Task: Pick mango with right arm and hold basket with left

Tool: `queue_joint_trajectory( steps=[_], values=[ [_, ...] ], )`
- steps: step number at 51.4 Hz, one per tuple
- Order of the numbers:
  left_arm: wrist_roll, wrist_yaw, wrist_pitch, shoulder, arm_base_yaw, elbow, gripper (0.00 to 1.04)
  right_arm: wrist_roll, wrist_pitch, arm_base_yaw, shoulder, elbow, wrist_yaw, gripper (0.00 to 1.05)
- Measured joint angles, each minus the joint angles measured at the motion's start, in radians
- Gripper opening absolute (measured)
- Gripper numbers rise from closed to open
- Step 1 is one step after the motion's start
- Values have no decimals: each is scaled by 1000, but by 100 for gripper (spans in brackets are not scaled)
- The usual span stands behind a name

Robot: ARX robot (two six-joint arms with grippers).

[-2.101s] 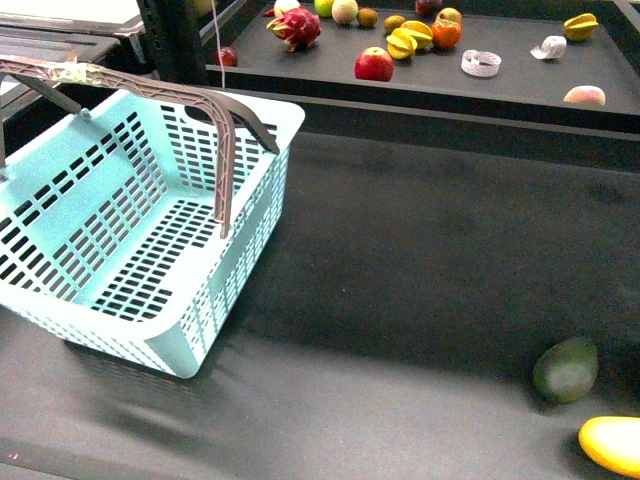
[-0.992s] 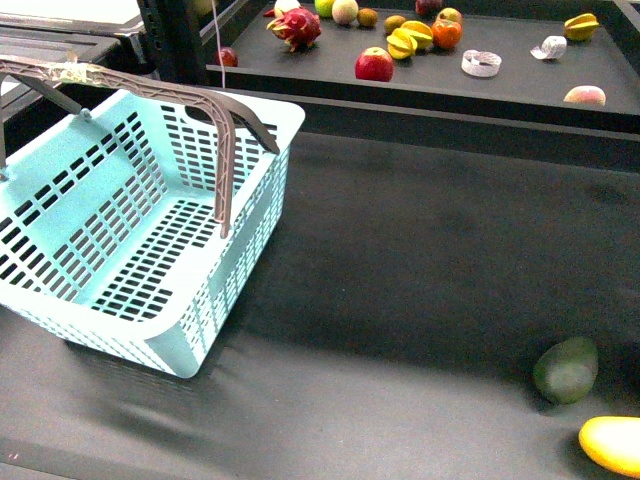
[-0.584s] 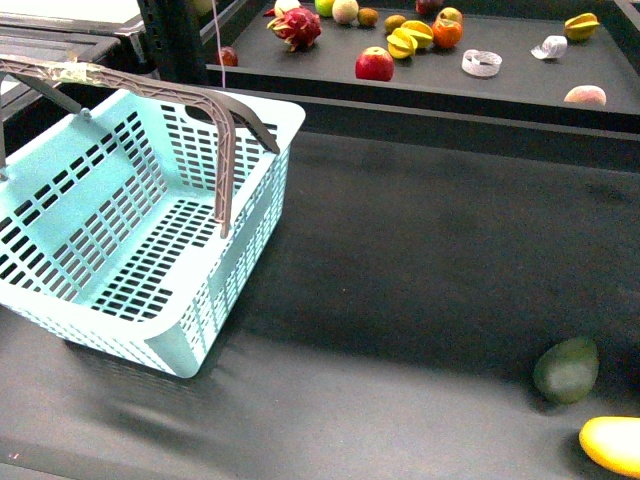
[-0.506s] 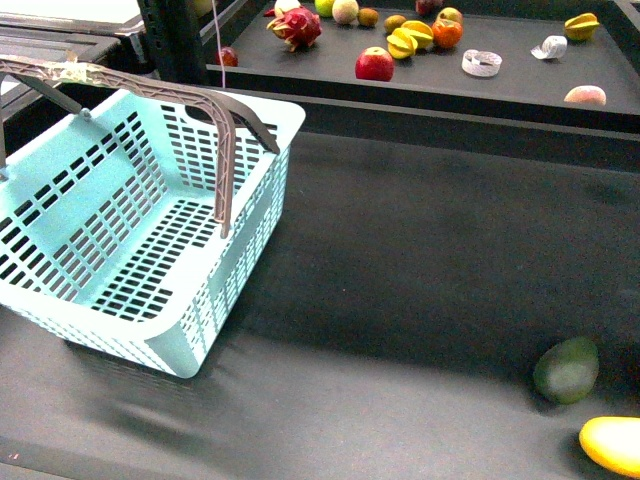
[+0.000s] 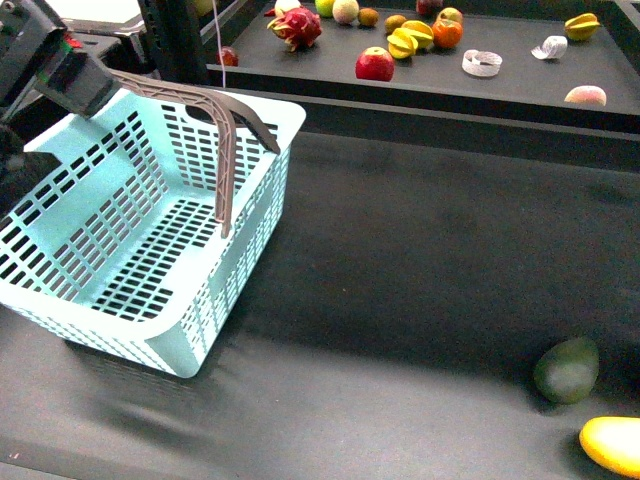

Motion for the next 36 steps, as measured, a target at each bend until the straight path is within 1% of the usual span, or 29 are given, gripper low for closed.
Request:
queue_joint_trajectory(
  steps=[8, 16, 26, 36],
  values=[
    [-40, -13, -36, 81, -50, 103, 99, 0, 0, 0, 0, 0, 0, 97],
    [-56, -33, -93, 153, -77, 223, 99, 0, 0, 0, 0, 0, 0, 97],
    [-57, -53, -167, 251, -80, 385, 99, 0, 0, 0, 0, 0, 0, 97],
    [-56, -64, -212, 328, -78, 498, 99, 0, 0, 0, 0, 0, 0, 97]
  ],
)
